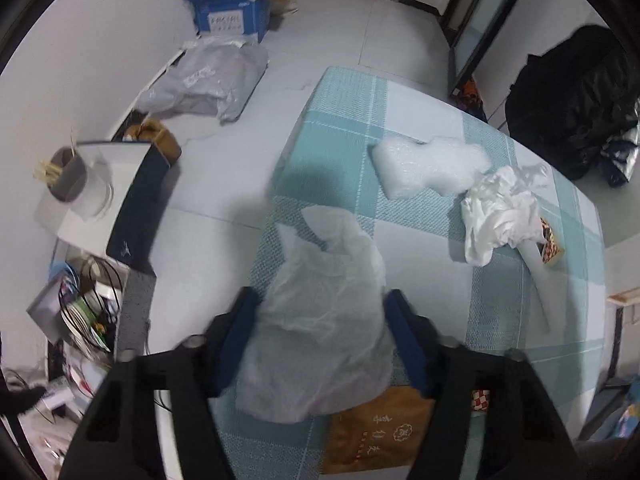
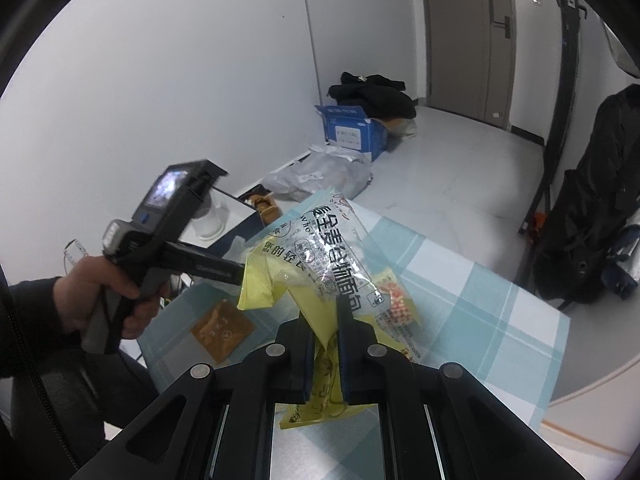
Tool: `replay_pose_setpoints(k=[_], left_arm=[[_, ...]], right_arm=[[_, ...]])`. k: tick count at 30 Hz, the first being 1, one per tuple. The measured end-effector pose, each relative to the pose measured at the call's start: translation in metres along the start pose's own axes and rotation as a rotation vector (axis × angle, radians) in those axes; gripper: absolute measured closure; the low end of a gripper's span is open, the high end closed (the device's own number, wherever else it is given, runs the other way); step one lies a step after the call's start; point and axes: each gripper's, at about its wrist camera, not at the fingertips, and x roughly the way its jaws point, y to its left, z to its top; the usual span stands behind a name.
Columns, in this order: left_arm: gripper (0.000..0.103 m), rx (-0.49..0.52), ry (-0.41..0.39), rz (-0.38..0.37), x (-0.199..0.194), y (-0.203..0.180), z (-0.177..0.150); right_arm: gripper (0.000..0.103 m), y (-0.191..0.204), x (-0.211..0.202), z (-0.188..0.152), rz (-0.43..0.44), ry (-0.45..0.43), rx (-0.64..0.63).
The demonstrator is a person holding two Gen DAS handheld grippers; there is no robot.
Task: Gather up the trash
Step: 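Lift the tissue and bread bag off the table with both tools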
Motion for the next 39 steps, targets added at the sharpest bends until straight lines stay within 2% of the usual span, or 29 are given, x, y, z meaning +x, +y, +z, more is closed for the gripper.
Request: replay_pose_setpoints(k=[1,2,3,5,8,15,20,25,30,39], left_arm=[[0.060,0.005,-0.006,0.015,-0.001,-0.001,0.000],[0.070,0.004,-0.011,0.018,-0.001,-0.002,0.000],[0.080,0.001,-0.013,0.013,-0.001,-0.002,0.000],[0.092,-0.011,-0.006,-0.015,0.000,-0.002,0.001],[0.097,-0.036,-0.007,-0.044,-0.001,0.000,0.002],[0.098,-0.043,-0.089,-0.072,-0.021,-0.007,0.002],[0.098,-0.012,-0.190,-0.057,-0.051,-0.010,-0.002],[0.098,-0.048,-0.254,-0.097,-0.083,-0.008,-0.007],[0.098,-0.041,-0.324,-0.127,-0.120,-0.013,-0.019],[0.098,0.000,-0.436,-0.201,-0.176,-0.025,-0.039]], right_arm=[[0.094,0.001,-0.001,0.000,0.002,-0.002,-0.002],[0.094,0.001,-0.002,-0.001,0.004,-0.003,-0.002],[0.094,0.000,-0.003,-0.002,0.005,-0.004,-0.002],[0.094,-0.001,-0.004,-0.002,0.010,-0.004,0.006],[0.094,-0.003,-0.006,-0.003,0.005,-0.006,0.018],[0.094,-0.005,-0.012,-0.003,-0.005,-0.021,0.038],[0.094,-0.012,-0.020,-0.003,0.003,-0.053,0.087],[0.094,-0.014,-0.033,-0.002,-0.023,-0.096,0.152],[0.094,0.004,-0.054,0.000,-0.062,-0.132,0.114],[0.094,0.042,-0.092,0.001,-0.080,-0.174,0.078]])
